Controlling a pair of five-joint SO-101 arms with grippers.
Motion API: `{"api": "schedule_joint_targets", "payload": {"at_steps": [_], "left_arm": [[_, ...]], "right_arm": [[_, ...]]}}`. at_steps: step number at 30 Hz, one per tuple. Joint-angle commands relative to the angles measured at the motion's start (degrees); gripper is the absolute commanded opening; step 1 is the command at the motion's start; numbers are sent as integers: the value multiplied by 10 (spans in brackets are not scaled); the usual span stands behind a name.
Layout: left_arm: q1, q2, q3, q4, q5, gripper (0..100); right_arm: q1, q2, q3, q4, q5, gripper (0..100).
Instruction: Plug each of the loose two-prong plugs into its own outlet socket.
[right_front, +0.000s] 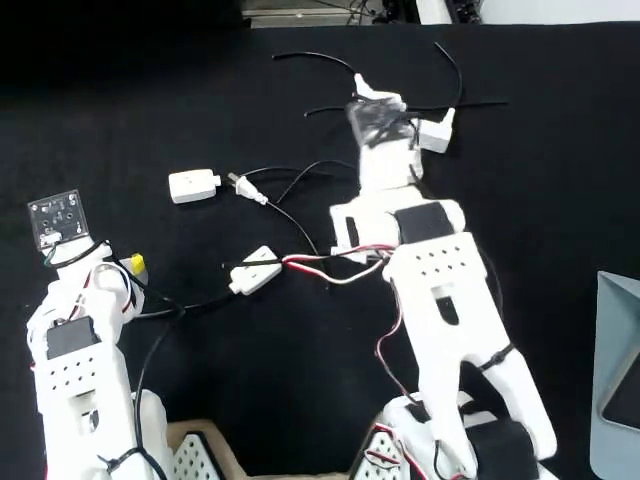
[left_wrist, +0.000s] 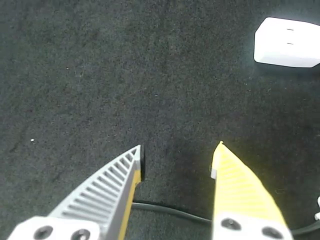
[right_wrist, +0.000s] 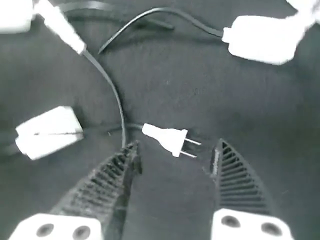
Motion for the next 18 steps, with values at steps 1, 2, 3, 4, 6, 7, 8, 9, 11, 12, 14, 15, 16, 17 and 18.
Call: {"api": "schedule_joint_targets", "payload": {"at_steps": [1, 2, 3, 4, 6, 7, 8, 9, 11, 12, 14, 15, 16, 17, 18], "left_arm": [[-5, -9, -4, -13, 6, 227], [-5, -9, -4, -13, 6, 227], [-5, -9, -4, -13, 6, 227], [-5, -9, -4, -13, 6, 227], [-5, -9, -4, -14, 6, 227], [-5, -9, -4, -14, 6, 227], [-5, -9, -4, -14, 6, 227], [-5, -9, -4, -14, 6, 227], [-5, -9, -4, -14, 6, 227], [-5, -9, -4, -14, 6, 227], [-5, -9, -4, -14, 6, 227], [-5, -9, -4, -14, 6, 227], [-5, -9, -4, -14, 6, 227], [-5, -9, -4, -14, 6, 227], [-5, -9, -4, -14, 6, 227]], "right_arm": [[4, -7, 23, 4, 178, 222], [-4, 4, 31, 3, 206, 222], [-9, 19, 38, 3, 227, 222], [-13, 36, 44, 3, 244, 223], [-22, 77, 48, 1, 266, 223], [-26, 97, 48, -7, 274, 224], [-27, 118, 48, -22, 280, 224], [-27, 136, 48, -44, 283, 224], [-25, 168, 48, -88, 296, 224], [-24, 182, 47, -105, 306, 224], [-24, 211, 33, -121, 316, 224], [-24, 223, 22, -120, 318, 224], [-24, 234, 8, -120, 317, 224], [-24, 246, -5, -120, 316, 224], [-23, 257, -19, -119, 315, 224]]}}
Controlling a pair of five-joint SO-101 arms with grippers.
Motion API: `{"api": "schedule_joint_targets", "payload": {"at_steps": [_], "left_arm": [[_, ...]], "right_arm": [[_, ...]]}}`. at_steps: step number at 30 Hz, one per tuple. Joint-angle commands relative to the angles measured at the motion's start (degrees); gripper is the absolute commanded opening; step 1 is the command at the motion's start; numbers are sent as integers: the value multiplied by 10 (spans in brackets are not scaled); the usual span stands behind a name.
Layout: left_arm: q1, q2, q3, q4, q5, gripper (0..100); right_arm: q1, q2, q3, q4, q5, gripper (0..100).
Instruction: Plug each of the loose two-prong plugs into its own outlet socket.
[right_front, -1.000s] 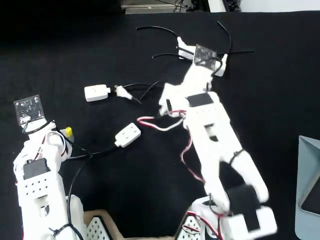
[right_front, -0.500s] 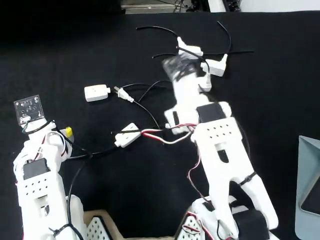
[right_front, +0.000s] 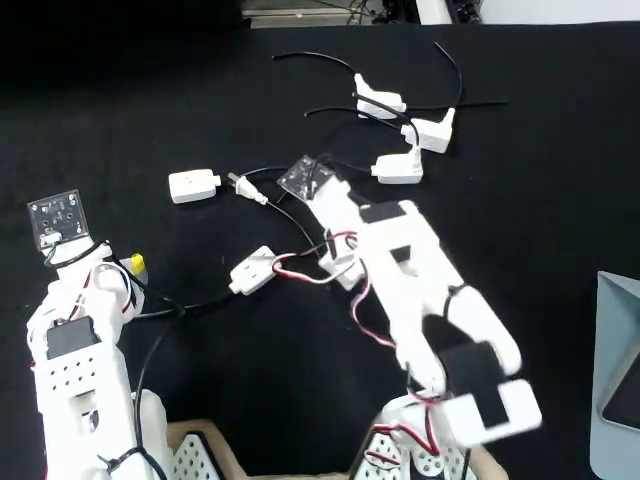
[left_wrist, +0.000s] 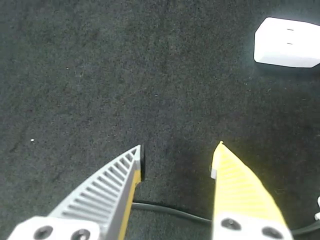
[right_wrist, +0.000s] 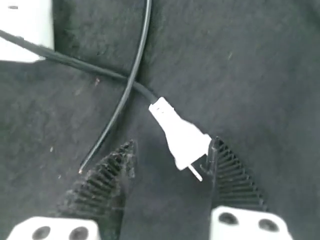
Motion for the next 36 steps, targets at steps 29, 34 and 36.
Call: {"api": "schedule_joint_targets", "payload": {"at_steps": [29, 34, 36], "left_arm": [[-1, -9, -3, -14, 4, 227], [-1, -9, -3, -14, 4, 227], [-1, -9, -3, -14, 4, 227]], "right_arm": [[43, 55, -121, 120, 4, 11], [29, 46, -77, 118, -25, 33], [16, 46, -61, 121, -50, 98]]}}
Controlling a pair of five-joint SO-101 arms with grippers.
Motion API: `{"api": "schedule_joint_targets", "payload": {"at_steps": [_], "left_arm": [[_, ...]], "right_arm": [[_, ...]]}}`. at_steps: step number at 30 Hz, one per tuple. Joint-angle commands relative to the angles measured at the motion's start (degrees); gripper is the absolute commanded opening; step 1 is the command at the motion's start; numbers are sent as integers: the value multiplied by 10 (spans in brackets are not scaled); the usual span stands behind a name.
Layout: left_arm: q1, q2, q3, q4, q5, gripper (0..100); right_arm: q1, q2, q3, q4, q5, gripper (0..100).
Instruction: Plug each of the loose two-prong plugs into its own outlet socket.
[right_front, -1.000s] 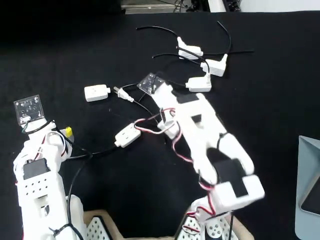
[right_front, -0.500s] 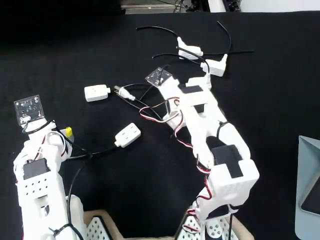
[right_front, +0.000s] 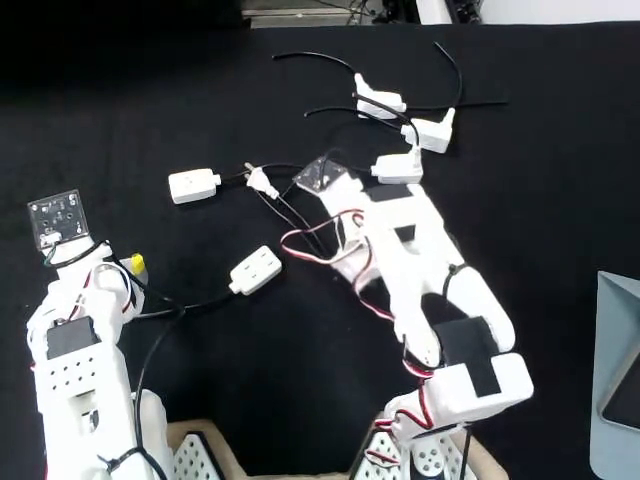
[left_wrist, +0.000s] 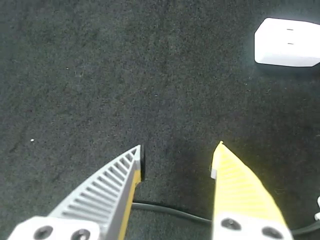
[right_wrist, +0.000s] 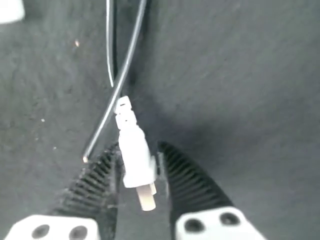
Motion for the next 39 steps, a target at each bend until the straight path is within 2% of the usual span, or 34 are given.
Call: {"api": "schedule_joint_targets", "payload": {"at_steps": [1, 3, 18, 22, 27, 39], "left_arm": [[-1, -9, -3, -14, 4, 227], [-1, -9, -3, -14, 4, 227], [-1, -9, -3, -13, 3, 227], [-1, -9, -3, -13, 3, 227], [-1, -9, -3, -14, 2, 227], [-1, -9, -3, -14, 2, 227]], "right_arm": [[-28, -31, 23, 6, -50, 133], [-40, -32, 29, 7, -59, 183], [-48, -30, 2, 5, -56, 173], [-48, -32, 2, 4, -55, 95], [-45, -31, 6, -16, -18, 14], [-20, -33, 6, 39, -18, 32]]}}
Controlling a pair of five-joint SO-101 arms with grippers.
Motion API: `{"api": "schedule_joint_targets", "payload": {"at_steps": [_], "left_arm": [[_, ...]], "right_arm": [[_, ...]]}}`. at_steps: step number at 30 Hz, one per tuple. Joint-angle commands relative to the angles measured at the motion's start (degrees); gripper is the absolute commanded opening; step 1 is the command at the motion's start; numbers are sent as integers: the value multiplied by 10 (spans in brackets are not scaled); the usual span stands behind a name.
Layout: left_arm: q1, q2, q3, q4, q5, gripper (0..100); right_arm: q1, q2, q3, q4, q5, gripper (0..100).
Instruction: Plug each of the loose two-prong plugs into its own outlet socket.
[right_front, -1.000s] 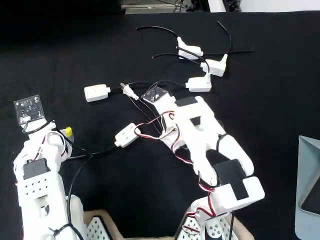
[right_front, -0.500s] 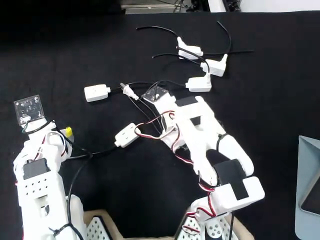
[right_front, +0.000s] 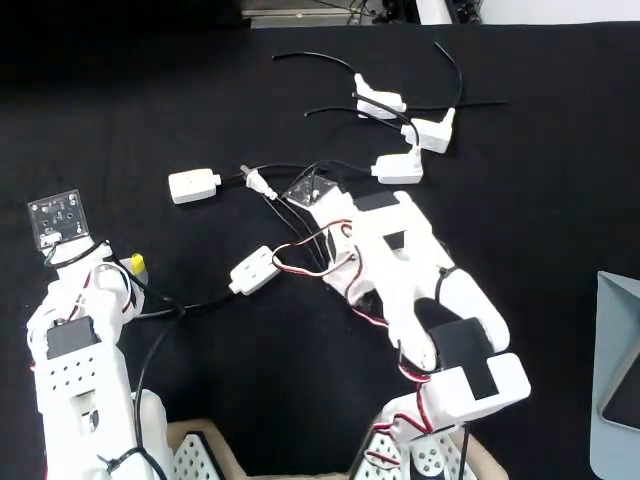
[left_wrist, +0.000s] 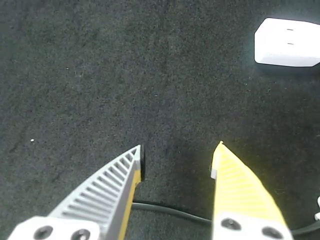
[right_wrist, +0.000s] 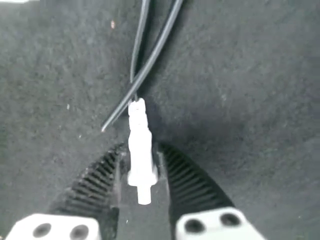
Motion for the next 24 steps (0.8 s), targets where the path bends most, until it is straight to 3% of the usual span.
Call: {"api": "schedule_joint_targets", "payload": {"at_steps": [1, 5, 18, 24], "left_arm": [[-1, -9, -3, -14, 2, 227], [-1, -9, -3, -14, 2, 227], [-1, -9, -3, -14, 2, 227], [0, -8, -3, -15, 2, 227]], "right_arm": [[11, -31, -21, 19, -1, 59], [10, -31, -20, 18, -12, 139], [-14, -30, -22, -25, -16, 134], [-11, -28, -21, -25, -12, 23]]}}
